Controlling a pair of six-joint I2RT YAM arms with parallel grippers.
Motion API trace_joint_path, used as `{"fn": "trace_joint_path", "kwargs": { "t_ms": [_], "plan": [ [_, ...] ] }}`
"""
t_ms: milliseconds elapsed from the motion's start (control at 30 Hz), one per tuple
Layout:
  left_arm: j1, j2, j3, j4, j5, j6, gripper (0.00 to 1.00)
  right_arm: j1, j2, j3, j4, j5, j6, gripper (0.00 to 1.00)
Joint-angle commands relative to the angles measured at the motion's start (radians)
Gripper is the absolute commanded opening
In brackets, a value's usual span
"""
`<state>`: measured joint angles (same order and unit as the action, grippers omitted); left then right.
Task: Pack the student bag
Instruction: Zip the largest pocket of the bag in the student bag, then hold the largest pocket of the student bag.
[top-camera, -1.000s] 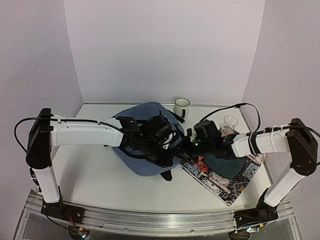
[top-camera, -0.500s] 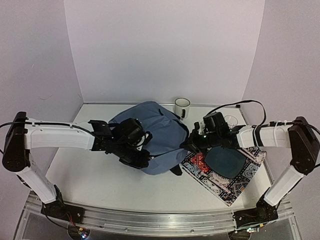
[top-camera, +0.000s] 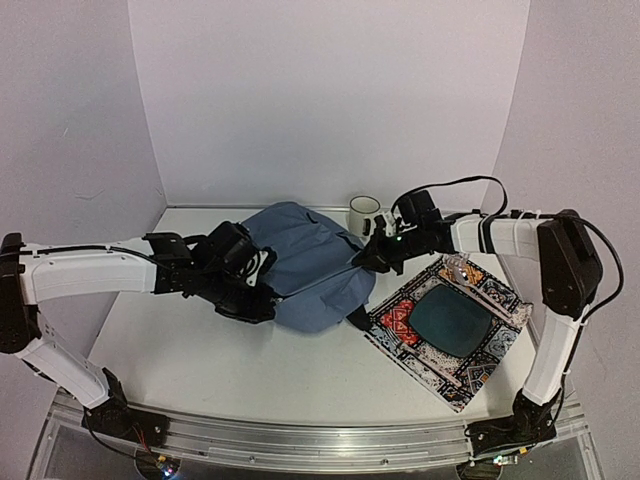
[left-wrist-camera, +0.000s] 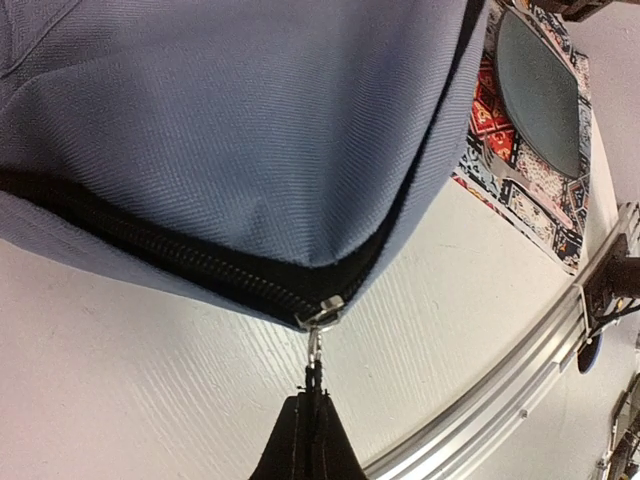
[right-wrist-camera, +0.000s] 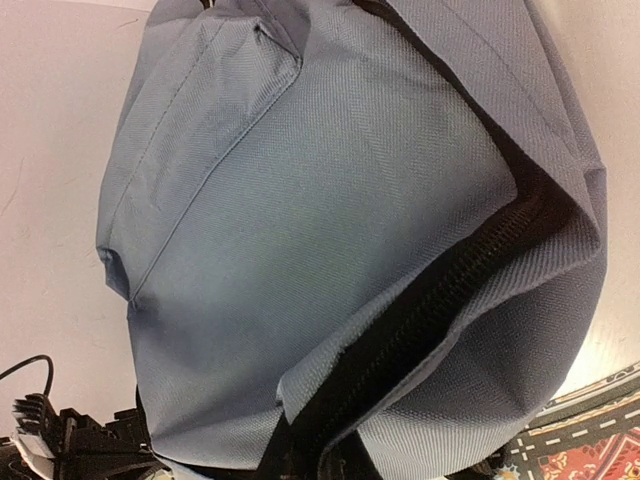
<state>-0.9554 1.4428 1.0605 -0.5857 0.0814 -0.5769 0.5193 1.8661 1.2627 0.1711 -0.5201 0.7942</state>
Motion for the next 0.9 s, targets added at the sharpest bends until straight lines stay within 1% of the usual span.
{"fn": "trace_joint_path", "kwargs": {
  "t_ms": [0, 33, 100, 267, 400, 467, 600, 700, 733, 767, 833, 867],
  "plan": [
    [-0.021, 0.023, 0.073, 0.008, 0.155, -0.024, 0.00, -0.039, -0.062, 0.014, -0.008, 0.108, -0.025, 0.25],
    [-0.029, 0.043, 0.091, 0.027, 0.170, -0.025, 0.00, -0.029, -0.081, -0.010, -0.007, 0.111, -0.013, 0.35],
    [-0.042, 0.082, 0.132, 0.051, 0.184, -0.020, 0.00, -0.009, -0.135, -0.063, -0.005, 0.135, 0.012, 0.48],
    [-0.066, 0.164, 0.212, 0.081, 0.213, 0.000, 0.00, 0.061, -0.282, -0.232, 0.085, 0.182, 0.141, 0.71],
    [-0.090, 0.225, 0.284, 0.092, 0.231, 0.017, 0.00, 0.169, -0.334, -0.319, 0.153, 0.234, 0.259, 0.83],
    [-0.098, 0.248, 0.314, 0.094, 0.237, 0.024, 0.00, 0.215, -0.337, -0.353, 0.198, 0.257, 0.320, 0.86],
    [-0.103, 0.258, 0.335, 0.096, 0.239, 0.032, 0.00, 0.283, -0.305, -0.381, 0.281, 0.294, 0.407, 0.85],
    [-0.103, 0.252, 0.319, 0.097, 0.238, 0.037, 0.00, 0.303, -0.255, -0.353, 0.299, 0.296, 0.418, 0.78],
    [-0.103, 0.247, 0.310, 0.097, 0.235, 0.037, 0.00, 0.304, -0.240, -0.342, 0.302, 0.292, 0.417, 0.74],
    [-0.103, 0.240, 0.296, 0.096, 0.227, 0.038, 0.00, 0.305, -0.226, -0.333, 0.303, 0.287, 0.416, 0.66],
    [-0.102, 0.218, 0.256, 0.091, 0.191, 0.040, 0.00, 0.305, -0.208, -0.321, 0.304, 0.285, 0.410, 0.41],
    [-0.099, 0.208, 0.234, 0.083, 0.169, 0.040, 0.00, 0.305, -0.207, -0.318, 0.302, 0.286, 0.406, 0.31]
  ]
}}
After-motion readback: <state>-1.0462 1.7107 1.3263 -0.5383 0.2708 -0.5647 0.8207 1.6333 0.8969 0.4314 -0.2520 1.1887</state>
